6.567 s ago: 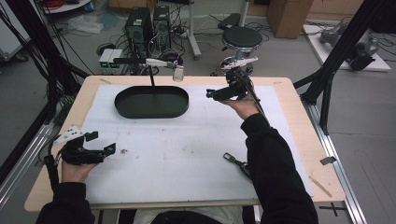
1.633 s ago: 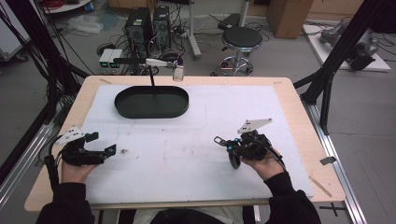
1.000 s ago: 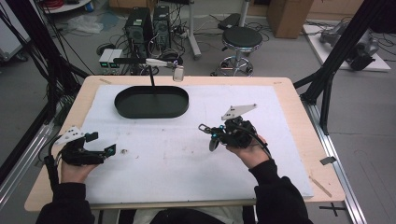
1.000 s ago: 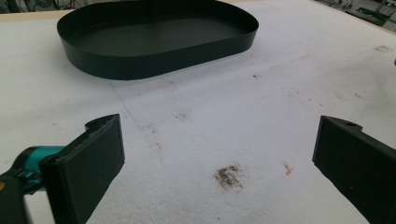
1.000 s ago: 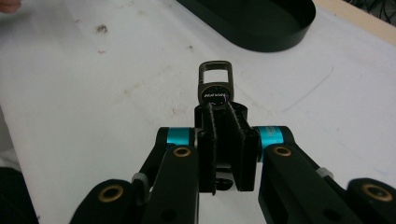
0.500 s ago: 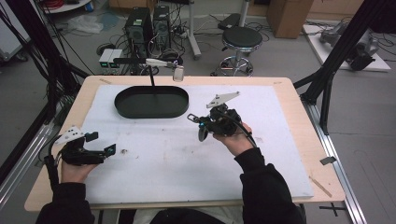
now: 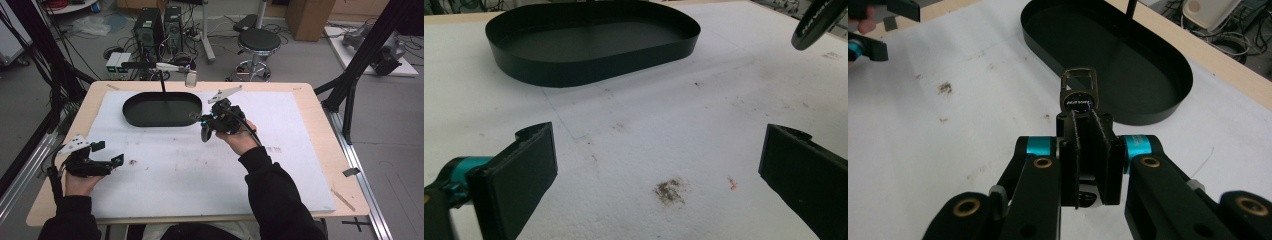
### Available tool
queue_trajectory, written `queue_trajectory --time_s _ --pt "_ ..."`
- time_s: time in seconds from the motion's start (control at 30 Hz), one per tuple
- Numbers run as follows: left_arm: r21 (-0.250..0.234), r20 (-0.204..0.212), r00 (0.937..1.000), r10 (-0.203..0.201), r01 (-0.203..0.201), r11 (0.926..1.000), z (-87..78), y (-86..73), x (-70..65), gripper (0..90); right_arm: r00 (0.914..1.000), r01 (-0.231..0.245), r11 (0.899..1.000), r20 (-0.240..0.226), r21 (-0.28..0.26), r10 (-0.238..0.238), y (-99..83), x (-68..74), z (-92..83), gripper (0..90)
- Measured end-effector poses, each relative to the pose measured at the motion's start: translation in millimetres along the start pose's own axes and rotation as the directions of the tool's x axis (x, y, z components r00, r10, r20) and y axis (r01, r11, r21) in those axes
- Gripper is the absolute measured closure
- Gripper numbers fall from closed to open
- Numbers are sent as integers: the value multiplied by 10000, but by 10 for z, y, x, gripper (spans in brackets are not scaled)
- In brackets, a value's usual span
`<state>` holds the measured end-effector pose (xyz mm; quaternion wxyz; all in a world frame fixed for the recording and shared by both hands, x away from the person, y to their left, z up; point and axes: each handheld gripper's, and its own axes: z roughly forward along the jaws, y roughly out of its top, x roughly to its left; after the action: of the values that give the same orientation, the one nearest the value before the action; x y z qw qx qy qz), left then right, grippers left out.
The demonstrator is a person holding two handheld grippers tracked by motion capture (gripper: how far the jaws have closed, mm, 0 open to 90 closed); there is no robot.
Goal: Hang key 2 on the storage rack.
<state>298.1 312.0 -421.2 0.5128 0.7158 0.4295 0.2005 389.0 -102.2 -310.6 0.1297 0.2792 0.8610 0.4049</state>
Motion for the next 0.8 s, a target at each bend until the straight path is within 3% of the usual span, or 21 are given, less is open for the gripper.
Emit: queue_trajectory --time_s 0.8 --pt "-98 11 10000 -35 36 9999 -7 0 10 26 9997 -85 9993 -213 -354 77 566 -86 315 831"
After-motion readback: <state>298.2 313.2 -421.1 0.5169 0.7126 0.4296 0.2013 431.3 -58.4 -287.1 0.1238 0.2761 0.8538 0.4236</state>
